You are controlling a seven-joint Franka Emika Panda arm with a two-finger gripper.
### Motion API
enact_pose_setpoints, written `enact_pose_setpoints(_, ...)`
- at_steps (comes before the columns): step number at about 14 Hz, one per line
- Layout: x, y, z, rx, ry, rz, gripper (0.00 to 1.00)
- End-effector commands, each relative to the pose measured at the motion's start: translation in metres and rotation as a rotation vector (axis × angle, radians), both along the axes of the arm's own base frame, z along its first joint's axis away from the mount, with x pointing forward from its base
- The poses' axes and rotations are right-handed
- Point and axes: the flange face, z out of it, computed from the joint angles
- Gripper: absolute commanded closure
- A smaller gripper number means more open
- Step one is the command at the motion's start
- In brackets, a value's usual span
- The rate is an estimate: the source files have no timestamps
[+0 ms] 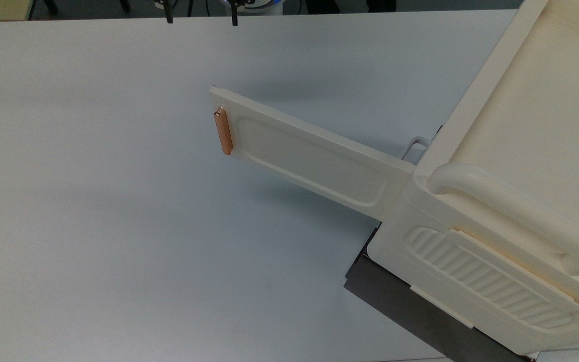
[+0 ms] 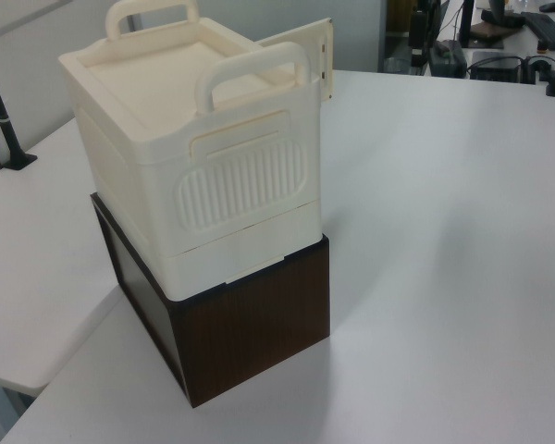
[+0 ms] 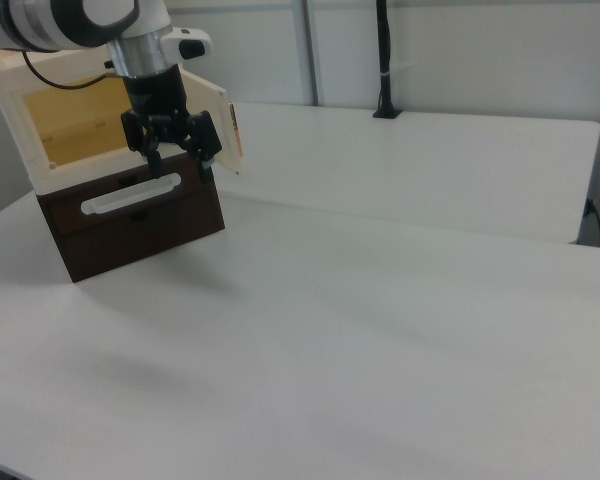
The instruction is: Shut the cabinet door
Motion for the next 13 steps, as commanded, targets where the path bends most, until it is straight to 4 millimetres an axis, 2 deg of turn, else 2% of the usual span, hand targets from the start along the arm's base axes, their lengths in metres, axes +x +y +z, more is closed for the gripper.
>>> enact_pose_setpoints(1,-0.0082,0.0018,-0.0006,-0.008,0.017,-0.011,0.0)
enact_pose_setpoints(8,-0.0072,0.0019,-0.0022,-0.008,0.019,-0.003,0.01)
enact_pose_setpoints(9,-0.0072,0.0027,-0.0022,-0.008,0.019,-0.002,0.08)
enact_pose_setpoints(10,-0.0062,0.0028,-0.0019,-0.008,0.015,0.0,0.26)
enact_pose_setpoints(13,-0.0034,0.0022,-0.0026,-0.001,0.004,0.001,0.73)
